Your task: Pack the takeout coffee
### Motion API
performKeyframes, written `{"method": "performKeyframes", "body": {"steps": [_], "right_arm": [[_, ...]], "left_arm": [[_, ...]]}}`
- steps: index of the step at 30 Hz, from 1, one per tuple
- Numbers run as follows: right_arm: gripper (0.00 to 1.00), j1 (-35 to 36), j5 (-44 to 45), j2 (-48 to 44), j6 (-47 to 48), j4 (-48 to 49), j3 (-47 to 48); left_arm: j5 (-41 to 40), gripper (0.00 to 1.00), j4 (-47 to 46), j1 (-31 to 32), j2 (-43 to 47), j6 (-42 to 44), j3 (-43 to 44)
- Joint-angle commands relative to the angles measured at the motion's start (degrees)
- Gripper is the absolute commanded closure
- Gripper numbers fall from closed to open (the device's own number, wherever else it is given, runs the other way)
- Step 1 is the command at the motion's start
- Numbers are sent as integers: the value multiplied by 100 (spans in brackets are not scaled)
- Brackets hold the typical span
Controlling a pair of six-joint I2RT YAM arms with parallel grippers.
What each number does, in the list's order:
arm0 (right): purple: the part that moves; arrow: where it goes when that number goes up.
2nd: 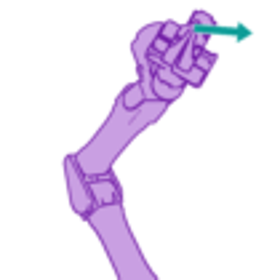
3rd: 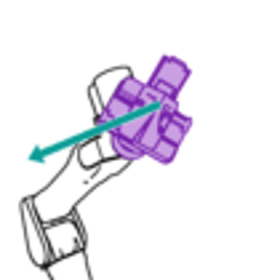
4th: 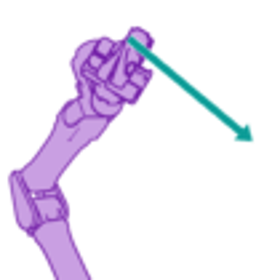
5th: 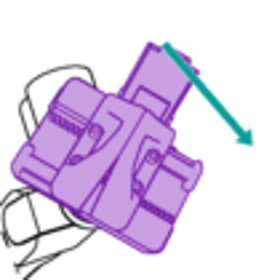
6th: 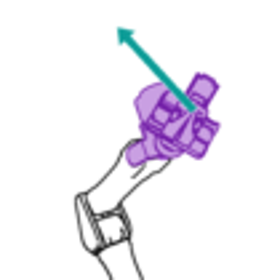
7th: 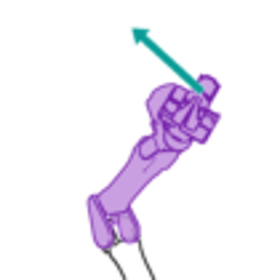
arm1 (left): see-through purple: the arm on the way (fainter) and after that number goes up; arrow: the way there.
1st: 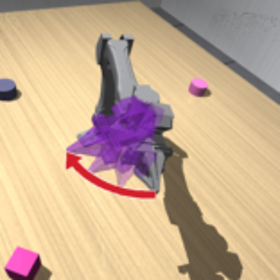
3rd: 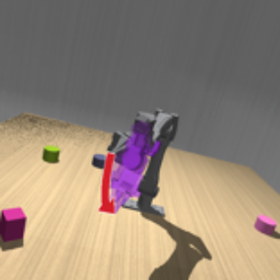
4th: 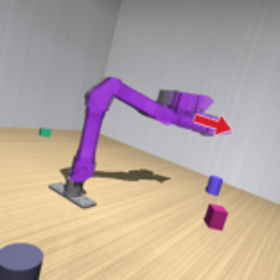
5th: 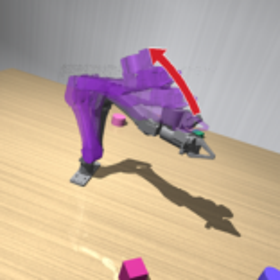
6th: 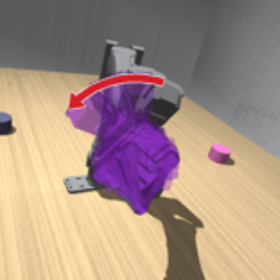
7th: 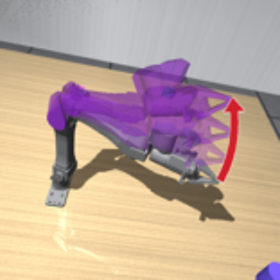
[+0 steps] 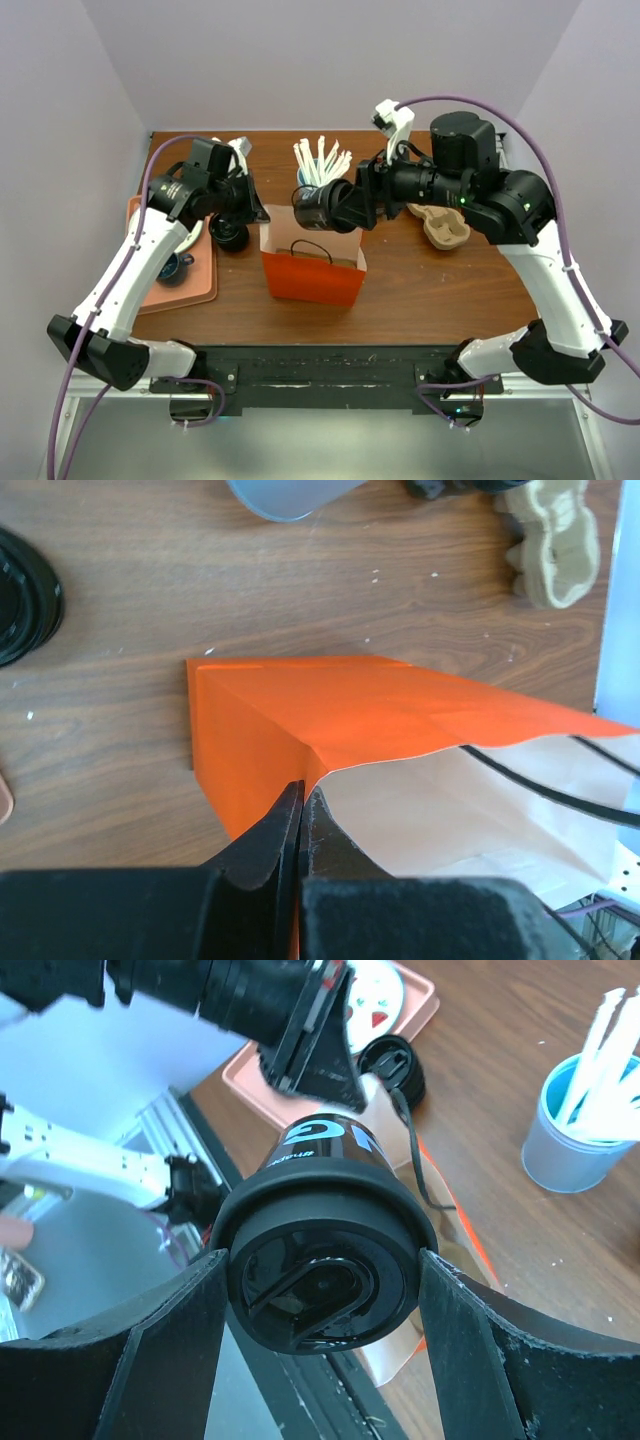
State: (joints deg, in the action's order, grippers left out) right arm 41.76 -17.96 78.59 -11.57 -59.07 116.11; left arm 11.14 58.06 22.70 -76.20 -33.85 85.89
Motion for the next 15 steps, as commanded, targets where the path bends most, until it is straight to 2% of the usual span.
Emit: {"method": "performKeyframes", "body": {"steps": [1,7,11,12,15], "right_arm": [[51,218,89,-19,445,-25,-28],[52,955,994,218,876,-377,-159],[51,1790,2171,271,1008,-544,-353],[51,1853,2626,323,1043,-657,-370],[53,2020,3138,455,1130,-860,-327]], "left_arm": [[546,100,-646,24,316,185,-1],[837,100,-1428,33,721,203,-511],[812,100,-1728,147,914,107,-757],[811,100,-1728,156,958,63,-775],[794,100,-1711,243,1002,115,-880]]}}
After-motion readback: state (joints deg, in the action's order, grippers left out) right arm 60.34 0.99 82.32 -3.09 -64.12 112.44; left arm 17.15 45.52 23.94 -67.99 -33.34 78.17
